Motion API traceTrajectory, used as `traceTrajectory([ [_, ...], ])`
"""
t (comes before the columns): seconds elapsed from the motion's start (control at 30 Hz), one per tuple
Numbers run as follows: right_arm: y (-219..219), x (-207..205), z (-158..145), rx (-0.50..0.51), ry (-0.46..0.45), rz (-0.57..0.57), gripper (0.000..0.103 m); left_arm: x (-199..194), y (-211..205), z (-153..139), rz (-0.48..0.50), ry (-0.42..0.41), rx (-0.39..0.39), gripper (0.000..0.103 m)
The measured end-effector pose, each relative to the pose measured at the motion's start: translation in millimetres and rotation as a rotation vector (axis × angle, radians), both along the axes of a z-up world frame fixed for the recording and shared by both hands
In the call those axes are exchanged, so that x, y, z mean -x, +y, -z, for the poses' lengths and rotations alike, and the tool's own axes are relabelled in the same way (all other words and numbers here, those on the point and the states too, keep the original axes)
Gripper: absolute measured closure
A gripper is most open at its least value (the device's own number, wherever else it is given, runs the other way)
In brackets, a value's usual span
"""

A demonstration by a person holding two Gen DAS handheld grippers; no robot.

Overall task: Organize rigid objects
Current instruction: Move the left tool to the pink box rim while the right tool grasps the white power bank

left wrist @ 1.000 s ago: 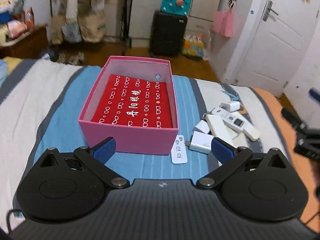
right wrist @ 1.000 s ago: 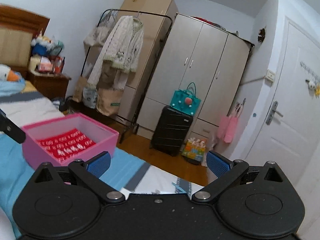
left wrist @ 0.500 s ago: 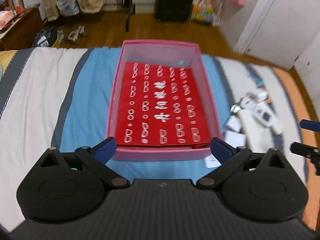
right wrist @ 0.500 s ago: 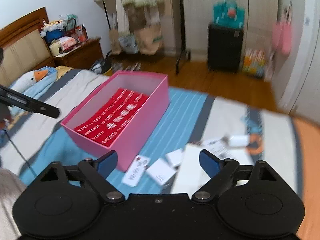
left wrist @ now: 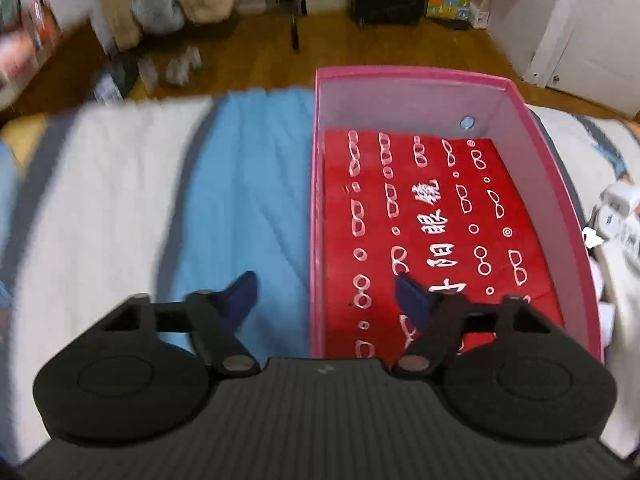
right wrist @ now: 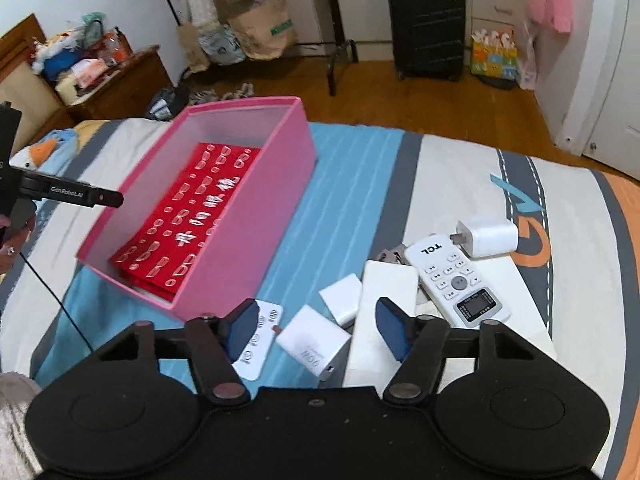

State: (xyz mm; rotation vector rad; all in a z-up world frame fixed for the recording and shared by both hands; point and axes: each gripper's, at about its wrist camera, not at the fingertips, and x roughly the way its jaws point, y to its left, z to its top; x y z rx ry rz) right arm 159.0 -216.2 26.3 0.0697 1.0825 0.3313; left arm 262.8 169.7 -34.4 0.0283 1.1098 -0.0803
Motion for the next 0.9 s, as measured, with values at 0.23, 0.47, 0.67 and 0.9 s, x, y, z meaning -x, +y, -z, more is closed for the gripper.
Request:
traceTrajectory([
  [0.23,0,-16,18,-0.029,0.014,0.036,0.045,-20,4,29,0.009,0.065,0.001,0.052],
  [0.47,1,-28,37,0.001,0.04,0.047,0.06,-23,14,39,-0.034,0.058,0.079,0.092],
  [0.67,4,-30,42,0.072,0.061,0.024,0.082,-23,26,41,-0.06,0.013,0.123,0.097],
  [0.9,-2,-21,51,0.132,0.08,0.051,0.076,-26,47,54,-0.085,0.01,0.262,0.095],
])
